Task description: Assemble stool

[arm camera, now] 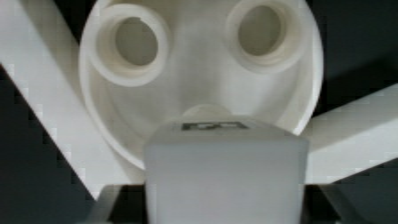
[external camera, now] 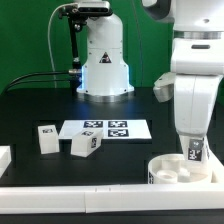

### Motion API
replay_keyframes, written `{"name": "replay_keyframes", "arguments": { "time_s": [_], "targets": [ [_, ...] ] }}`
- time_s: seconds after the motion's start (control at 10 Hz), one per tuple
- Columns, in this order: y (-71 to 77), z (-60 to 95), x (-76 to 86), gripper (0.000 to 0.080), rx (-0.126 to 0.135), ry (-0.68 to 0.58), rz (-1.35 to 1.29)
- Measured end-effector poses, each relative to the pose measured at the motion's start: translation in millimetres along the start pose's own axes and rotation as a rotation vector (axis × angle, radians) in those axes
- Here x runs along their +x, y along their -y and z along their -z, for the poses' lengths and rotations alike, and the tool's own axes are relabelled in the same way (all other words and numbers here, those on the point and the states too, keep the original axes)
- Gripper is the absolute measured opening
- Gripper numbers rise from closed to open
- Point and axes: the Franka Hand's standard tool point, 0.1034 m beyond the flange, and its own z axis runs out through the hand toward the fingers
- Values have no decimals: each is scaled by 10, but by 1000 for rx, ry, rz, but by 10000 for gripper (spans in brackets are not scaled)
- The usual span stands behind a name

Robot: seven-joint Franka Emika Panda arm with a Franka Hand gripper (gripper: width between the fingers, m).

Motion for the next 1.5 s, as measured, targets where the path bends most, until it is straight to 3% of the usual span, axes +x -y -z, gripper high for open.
{"name": "replay_keyframes", "arguments": {
  "time_s": [0.2,0.4,0.9,1.2,1.3,1.5],
  "targets": [
    [-17,41,8,333,46,2,-308],
    [15,62,81,333,46,14,-643],
    [24,54,86,333,53,19,-960],
    [27,40,82,333,72,17,-1588],
    [17,40,74,333,85,18,-1669],
    [22,35,77,334,87,24,-1773]
  ]
}}
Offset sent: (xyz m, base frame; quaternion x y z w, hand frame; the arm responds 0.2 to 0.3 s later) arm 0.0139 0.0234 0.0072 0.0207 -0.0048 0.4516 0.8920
